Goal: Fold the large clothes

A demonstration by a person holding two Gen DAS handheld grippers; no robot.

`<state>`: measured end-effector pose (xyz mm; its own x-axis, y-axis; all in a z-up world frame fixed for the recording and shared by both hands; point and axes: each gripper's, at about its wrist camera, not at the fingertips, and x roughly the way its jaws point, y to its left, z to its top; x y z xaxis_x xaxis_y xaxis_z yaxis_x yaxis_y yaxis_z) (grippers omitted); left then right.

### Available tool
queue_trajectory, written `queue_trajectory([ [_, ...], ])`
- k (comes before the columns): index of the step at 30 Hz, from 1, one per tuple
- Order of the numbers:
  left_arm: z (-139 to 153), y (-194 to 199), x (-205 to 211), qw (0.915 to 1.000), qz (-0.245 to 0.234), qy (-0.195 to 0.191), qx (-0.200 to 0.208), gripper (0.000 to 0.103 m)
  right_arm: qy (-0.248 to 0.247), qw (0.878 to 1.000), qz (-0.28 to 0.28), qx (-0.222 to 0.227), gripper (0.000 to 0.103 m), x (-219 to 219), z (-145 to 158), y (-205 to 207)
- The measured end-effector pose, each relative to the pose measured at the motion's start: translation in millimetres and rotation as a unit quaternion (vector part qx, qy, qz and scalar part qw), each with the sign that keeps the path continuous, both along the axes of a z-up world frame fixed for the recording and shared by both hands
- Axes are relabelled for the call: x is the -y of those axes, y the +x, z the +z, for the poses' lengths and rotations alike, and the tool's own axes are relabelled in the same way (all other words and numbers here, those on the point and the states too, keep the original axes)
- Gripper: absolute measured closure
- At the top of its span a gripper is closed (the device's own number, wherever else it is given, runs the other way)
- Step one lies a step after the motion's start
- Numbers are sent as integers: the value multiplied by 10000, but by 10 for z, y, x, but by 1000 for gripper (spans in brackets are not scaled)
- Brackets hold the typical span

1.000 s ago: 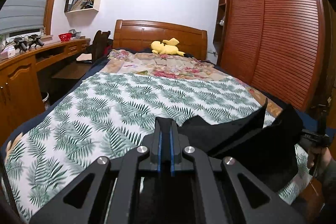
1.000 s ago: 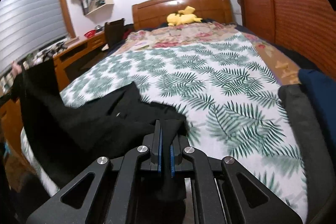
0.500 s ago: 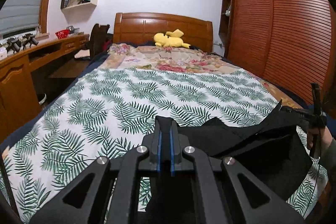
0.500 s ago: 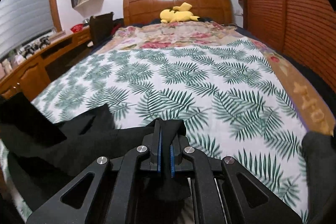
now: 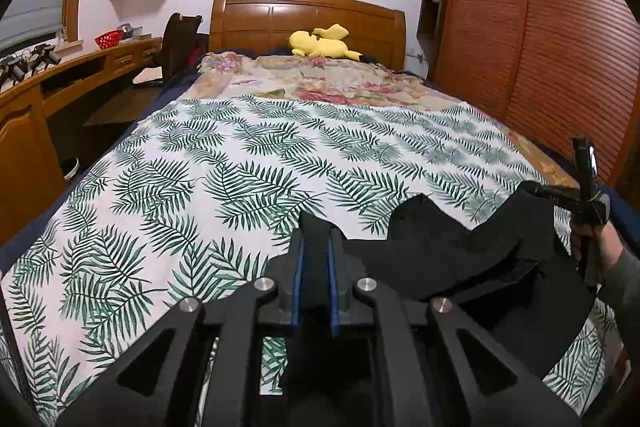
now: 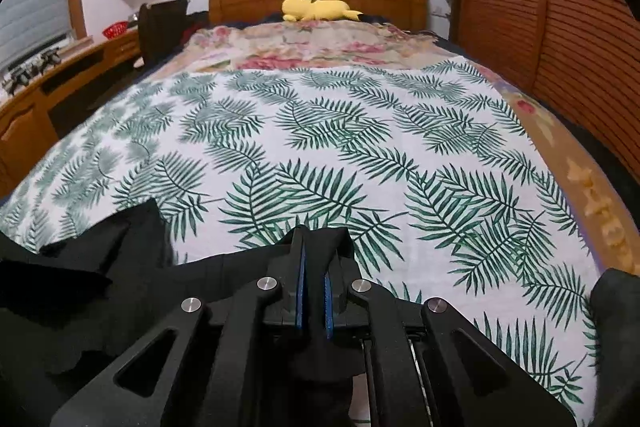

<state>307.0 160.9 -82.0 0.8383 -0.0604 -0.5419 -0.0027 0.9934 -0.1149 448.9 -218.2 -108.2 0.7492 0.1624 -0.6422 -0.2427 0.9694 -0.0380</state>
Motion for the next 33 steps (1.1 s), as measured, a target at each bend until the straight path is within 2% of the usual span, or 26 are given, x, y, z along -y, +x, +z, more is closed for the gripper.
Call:
queue_trajectory([
  [5,-51,-50,108,10000,-39,72,-6,92,-73,10000,-36,38,95,-40,80,-69],
  [11,-32,-105,187,9999,-127,89,35,88,-158,9998,10,141,86,-119,225,-178],
  [14,-15,-125,200,9999,-151,25,49,84,-172,9996,64,194,80,-160,293,-227],
  [18,5,-146,224,9998,-163,56,85,83,-188,9994,10,305,67,-166,376,-280],
  [24,95,-227,113,9996,90,24,254,81,-244,9992,10,304,64,-152,436,-359],
  [28,123,-294,13,9994,153,-29,312,78,-167,9983,551,-61,62,-289,353,-500],
  [30,132,-328,-26,9993,165,-41,328,78,-360,9954,873,-136,61,-478,256,-653],
  [33,139,-377,-64,9993,147,-63,337,77,-381,9878,1484,-290,50,-800,123,-910],
])
